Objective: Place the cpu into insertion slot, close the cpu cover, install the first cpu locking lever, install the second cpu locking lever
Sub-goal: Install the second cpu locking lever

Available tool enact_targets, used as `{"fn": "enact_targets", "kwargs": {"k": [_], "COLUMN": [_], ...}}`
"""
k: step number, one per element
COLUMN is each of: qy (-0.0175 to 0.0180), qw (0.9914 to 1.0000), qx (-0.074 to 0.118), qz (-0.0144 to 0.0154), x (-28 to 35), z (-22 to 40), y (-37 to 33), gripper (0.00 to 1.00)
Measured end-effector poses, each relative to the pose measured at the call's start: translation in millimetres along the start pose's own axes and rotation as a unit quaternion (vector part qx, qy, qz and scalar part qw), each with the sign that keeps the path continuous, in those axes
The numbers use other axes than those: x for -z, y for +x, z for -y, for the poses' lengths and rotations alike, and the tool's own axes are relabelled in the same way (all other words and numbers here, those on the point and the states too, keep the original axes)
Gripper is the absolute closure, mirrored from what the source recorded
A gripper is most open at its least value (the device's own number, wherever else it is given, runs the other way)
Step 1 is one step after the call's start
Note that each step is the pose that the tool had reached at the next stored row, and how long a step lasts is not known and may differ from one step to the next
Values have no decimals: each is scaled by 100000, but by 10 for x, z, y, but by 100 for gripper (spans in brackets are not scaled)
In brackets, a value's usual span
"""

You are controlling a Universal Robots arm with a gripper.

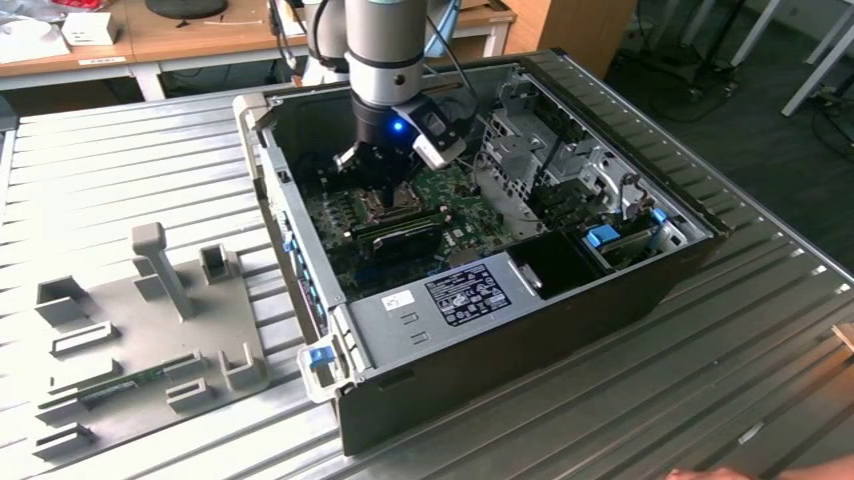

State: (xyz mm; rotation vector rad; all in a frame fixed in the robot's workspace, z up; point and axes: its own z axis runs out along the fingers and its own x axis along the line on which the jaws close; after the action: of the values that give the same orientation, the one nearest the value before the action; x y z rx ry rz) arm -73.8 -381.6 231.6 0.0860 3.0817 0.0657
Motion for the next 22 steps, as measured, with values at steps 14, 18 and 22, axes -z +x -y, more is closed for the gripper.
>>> {"fn": "enact_targets", "kwargs": {"k": [14, 18, 22], "qy": [3, 49, 91], "qw": [100000, 99997, 99992], "qx": [-15, -34, -59], "qz": [-156, -770, -1282], "x": [-32, -43, -50], "z": [1, 2, 3], "y": [9, 9, 11], "gripper": [90, 90, 90]}}
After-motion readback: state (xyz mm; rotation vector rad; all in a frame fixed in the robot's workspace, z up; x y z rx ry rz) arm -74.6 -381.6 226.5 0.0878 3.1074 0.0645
